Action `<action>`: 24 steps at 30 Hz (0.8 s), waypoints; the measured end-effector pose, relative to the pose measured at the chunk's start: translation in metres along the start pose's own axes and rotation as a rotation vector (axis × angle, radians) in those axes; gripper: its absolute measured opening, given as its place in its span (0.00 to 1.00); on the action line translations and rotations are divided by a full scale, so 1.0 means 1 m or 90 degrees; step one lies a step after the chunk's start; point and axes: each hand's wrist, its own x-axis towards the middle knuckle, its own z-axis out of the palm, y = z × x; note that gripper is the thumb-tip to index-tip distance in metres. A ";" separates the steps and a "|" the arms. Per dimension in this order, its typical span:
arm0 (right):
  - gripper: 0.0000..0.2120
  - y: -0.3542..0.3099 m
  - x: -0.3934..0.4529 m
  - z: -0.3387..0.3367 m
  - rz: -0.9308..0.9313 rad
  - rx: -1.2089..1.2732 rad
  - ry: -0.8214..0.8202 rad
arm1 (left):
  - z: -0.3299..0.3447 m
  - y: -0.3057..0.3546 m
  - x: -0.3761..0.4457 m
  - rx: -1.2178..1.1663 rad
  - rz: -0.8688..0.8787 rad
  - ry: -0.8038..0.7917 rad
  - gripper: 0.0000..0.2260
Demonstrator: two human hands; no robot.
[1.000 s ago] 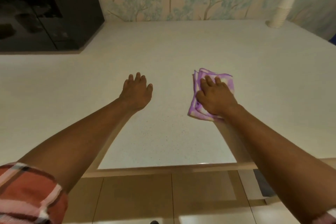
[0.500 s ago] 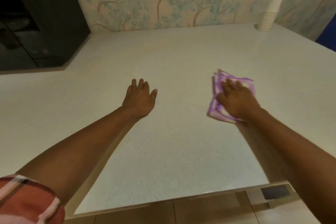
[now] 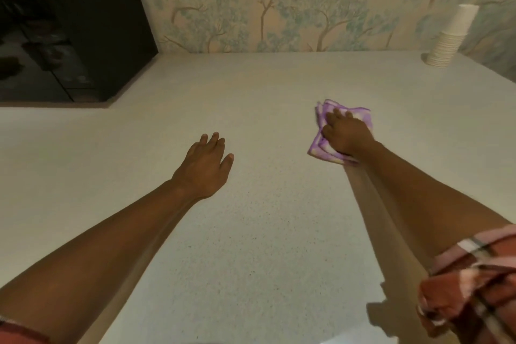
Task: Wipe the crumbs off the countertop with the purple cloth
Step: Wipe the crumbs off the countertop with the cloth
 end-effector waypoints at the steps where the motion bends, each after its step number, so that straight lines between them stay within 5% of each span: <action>1: 0.26 -0.015 0.002 0.001 -0.053 0.010 0.011 | 0.000 0.001 -0.001 -0.004 -0.001 0.001 0.28; 8: 0.22 -0.086 -0.068 0.006 -0.349 0.154 0.015 | -0.005 0.002 -0.001 -0.013 -0.012 -0.005 0.27; 12: 0.20 -0.084 -0.130 -0.003 -0.421 0.237 -0.051 | -0.005 0.003 0.001 -0.004 -0.009 0.002 0.27; 16: 0.16 -0.079 -0.163 -0.014 -0.361 0.435 -0.152 | -0.007 0.003 0.000 -0.013 -0.010 -0.004 0.27; 21: 0.12 -0.080 -0.162 -0.037 -0.137 1.142 -0.076 | -0.016 0.003 0.008 -0.109 -0.032 -0.081 0.21; 24: 0.14 -0.076 -0.152 -0.051 -0.023 1.331 -0.043 | -0.025 0.022 0.009 -0.296 -0.060 -0.086 0.24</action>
